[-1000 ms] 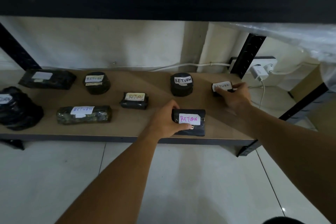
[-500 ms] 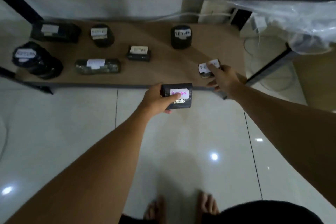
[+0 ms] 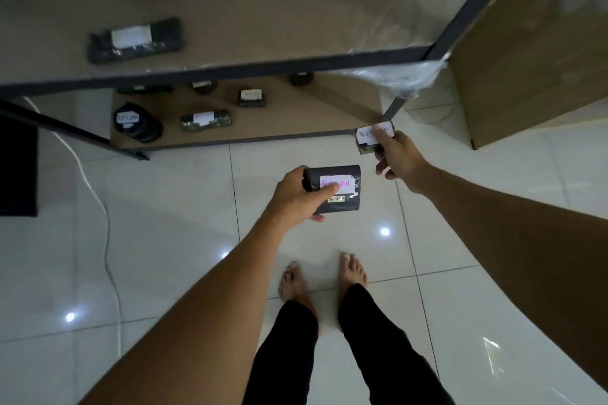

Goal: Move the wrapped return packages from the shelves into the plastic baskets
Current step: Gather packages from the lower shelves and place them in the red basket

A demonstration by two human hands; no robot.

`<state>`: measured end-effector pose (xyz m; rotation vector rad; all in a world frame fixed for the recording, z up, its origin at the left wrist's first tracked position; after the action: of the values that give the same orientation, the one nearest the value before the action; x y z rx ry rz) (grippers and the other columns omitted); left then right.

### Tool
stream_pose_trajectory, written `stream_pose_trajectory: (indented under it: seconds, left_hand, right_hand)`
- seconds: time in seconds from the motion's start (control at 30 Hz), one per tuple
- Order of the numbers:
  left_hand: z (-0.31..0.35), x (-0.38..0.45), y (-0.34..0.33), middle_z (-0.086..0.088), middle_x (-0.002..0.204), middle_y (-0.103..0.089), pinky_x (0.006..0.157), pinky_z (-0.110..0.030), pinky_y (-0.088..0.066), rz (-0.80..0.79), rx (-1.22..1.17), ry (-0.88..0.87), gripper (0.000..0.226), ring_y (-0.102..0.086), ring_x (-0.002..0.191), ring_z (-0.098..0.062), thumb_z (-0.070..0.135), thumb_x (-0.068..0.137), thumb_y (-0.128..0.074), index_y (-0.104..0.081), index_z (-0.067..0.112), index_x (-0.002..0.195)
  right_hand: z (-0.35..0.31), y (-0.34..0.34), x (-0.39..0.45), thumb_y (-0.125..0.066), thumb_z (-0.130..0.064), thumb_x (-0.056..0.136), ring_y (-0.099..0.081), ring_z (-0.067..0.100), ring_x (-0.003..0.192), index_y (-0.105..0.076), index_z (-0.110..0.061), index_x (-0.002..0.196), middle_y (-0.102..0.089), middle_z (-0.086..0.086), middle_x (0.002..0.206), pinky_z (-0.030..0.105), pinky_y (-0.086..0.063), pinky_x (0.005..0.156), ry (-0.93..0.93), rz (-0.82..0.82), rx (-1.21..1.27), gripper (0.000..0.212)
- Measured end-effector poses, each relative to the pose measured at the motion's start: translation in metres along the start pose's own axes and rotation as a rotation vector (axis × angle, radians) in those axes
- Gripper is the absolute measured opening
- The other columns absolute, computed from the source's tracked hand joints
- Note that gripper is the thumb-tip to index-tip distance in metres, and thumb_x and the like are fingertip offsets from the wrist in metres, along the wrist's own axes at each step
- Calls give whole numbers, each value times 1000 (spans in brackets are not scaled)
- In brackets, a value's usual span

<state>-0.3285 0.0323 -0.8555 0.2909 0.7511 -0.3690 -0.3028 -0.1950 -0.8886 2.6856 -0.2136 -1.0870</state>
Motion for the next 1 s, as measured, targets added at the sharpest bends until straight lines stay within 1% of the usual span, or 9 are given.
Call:
stream_pose_trajectory:
  seconds: [0.1,0.17,0.23,0.33,0.5,0.57,0.67,0.87,1.0]
  left_hand:
    - [46,-48,-20,-3,110,-71,69,-42,-65,-48,21,-27,35,-73,93,-20,26,87,-80,-64,11,114]
    - [78,-81,-31,-2,113,-71,68,-40,-65,-68,36,-45,37,-73,94,-20,27,87,-80,-64,13,116]
    - [110,-115,-43,-3,115,-71,68,-42,-65,-78,45,-69,39,-73,96,-21,28,86,-81,-64,13,117]
    - [154,-170,-61,-1,115,-72,69,-44,-65,-93,60,-122,37,-73,97,-19,28,85,-81,-65,16,117]
    - [204,-256,-101,2,113,-72,67,-36,-64,-133,110,-188,37,-73,95,-15,30,87,-79,-65,20,119]
    - [216,-283,-124,1,114,-72,66,-34,-63,-114,124,-211,38,-72,97,-17,30,88,-78,-64,18,121]
    - [231,-317,-168,0,114,-72,65,-34,-63,-96,117,-243,38,-72,96,-18,28,89,-78,-64,16,121]
    - [269,-347,-286,-3,110,-75,65,-39,-63,-143,76,-323,30,-74,94,-21,27,87,-79,-66,17,113]
    - [302,-358,-366,-3,109,-74,63,-35,-61,-214,121,-380,28,-73,94,-20,30,90,-76,-65,17,113]
  right_hand:
    - [-28,33,-47,-46,-54,104,-55,15,53,-52,-12,118,-54,1,80,27,-38,54,-2,32,24,46]
    - [-50,56,-82,-46,-56,103,-56,15,55,-52,-10,124,-55,1,81,28,-39,55,11,46,46,50]
    - [-74,81,-121,-46,-56,103,-56,15,56,-53,-11,121,-56,1,81,29,-39,57,31,56,81,49]
    - [-105,120,-180,-47,-55,103,-56,14,55,-55,-16,107,-54,-1,77,28,-37,56,83,70,130,40]
    - [-131,191,-266,-52,-53,102,-55,14,51,-48,-14,100,-52,-1,72,23,-35,46,197,120,140,40]
    - [-128,226,-298,-55,-52,101,-55,16,54,-46,-15,94,-52,2,75,19,-38,44,260,133,116,38]
    - [-113,283,-342,-57,-54,99,-57,16,57,-49,-14,93,-54,5,77,21,-44,50,331,132,72,41]
    - [-69,413,-409,-53,-39,105,-54,17,56,-54,-8,101,-52,6,72,16,-39,44,363,198,154,31]
    - [-45,496,-432,-52,-46,105,-56,16,59,-56,-5,109,-53,3,75,19,-39,48,352,279,186,42]
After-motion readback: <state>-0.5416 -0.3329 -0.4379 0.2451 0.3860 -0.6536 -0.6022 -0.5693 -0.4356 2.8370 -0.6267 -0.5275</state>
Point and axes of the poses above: each hand's wrist, its own x-axis towards the middle knuckle, its own y-axis out of the back of the hand, z = x × y, the point moved 2 cm from there along x, towards the middle knuckle
